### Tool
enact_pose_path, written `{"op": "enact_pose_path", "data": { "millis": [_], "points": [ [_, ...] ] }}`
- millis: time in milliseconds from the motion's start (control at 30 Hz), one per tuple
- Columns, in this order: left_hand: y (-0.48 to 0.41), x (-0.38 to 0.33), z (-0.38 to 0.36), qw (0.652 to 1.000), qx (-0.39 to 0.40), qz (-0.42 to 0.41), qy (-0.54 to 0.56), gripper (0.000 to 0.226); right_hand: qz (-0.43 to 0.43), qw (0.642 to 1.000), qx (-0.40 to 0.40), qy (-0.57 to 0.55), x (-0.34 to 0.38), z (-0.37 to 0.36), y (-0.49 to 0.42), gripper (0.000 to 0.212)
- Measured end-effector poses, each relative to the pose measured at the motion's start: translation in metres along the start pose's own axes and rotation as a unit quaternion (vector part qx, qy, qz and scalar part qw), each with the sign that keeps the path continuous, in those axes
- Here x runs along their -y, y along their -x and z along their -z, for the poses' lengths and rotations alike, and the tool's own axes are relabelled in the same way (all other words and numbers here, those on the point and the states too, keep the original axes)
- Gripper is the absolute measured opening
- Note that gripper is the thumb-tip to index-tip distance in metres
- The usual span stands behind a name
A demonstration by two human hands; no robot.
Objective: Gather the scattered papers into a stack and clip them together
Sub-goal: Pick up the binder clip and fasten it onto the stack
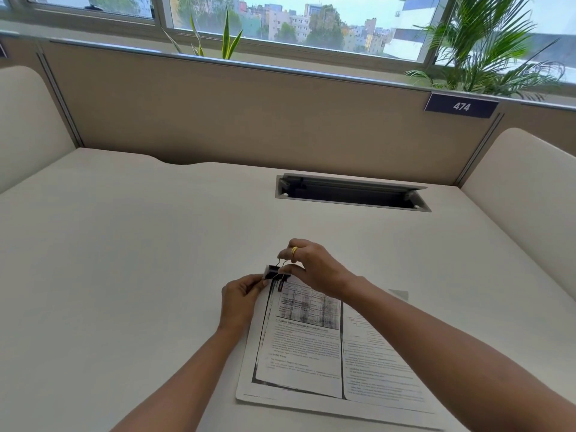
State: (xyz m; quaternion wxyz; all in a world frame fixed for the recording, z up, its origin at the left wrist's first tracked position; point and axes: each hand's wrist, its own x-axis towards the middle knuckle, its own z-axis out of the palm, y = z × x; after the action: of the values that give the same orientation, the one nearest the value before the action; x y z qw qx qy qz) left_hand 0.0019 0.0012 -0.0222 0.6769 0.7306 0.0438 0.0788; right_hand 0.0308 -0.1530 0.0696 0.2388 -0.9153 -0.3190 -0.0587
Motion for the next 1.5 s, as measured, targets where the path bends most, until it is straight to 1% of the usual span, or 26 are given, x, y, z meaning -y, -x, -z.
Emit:
{"op": "enact_pose_path", "data": {
  "millis": [300, 633, 800, 967, 1067, 1167, 1267, 1400, 1500],
  "points": [
    [0.0004, 0.0021, -0.0003, 1.0, -0.005, 0.012, 0.015, 0.021, -0.007, 0.999, 0.032, -0.001, 0.0056, -0.0001, -0.0077, 0.034],
    [-0.0002, 0.0044, 0.0003, 1.0, -0.014, 0.014, 0.007, 0.013, -0.011, 0.999, 0.047, -0.001, 0.0063, 0.0003, -0.0086, 0.035],
    [0.0002, 0.0045, 0.0009, 1.0, -0.012, 0.016, 0.006, 0.022, -0.016, 0.998, 0.056, 0.004, 0.0051, 0.0012, -0.0093, 0.036],
    [-0.0006, 0.005, -0.0003, 1.0, -0.018, 0.019, 0.004, 0.015, -0.023, 0.997, 0.071, 0.002, 0.0036, 0.0025, -0.01, 0.037],
    [-0.0009, 0.0064, 0.0, 1.0, -0.02, 0.022, 0.007, 0.019, -0.027, 0.997, 0.079, 0.005, 0.0015, 0.0029, -0.0096, 0.037],
    [-0.0013, 0.0076, 0.0003, 1.0, -0.017, 0.019, -0.003, 0.02, -0.034, 0.996, 0.077, -0.001, -0.0001, 0.0024, -0.0086, 0.037],
    [-0.0013, 0.0067, 0.0003, 1.0, -0.016, 0.016, -0.002, 0.014, -0.034, 0.997, 0.075, 0.0, -0.0003, 0.0015, -0.0086, 0.036],
    [-0.0018, 0.0066, 0.0001, 1.0, -0.015, 0.016, 0.002, 0.021, -0.035, 0.997, 0.071, -0.003, -0.0002, 0.0014, -0.009, 0.037],
    [-0.0026, 0.0073, 0.0002, 1.0, -0.012, 0.021, 0.003, 0.02, -0.034, 0.997, 0.068, -0.006, 0.0006, 0.0006, -0.0091, 0.037]
  ]
}}
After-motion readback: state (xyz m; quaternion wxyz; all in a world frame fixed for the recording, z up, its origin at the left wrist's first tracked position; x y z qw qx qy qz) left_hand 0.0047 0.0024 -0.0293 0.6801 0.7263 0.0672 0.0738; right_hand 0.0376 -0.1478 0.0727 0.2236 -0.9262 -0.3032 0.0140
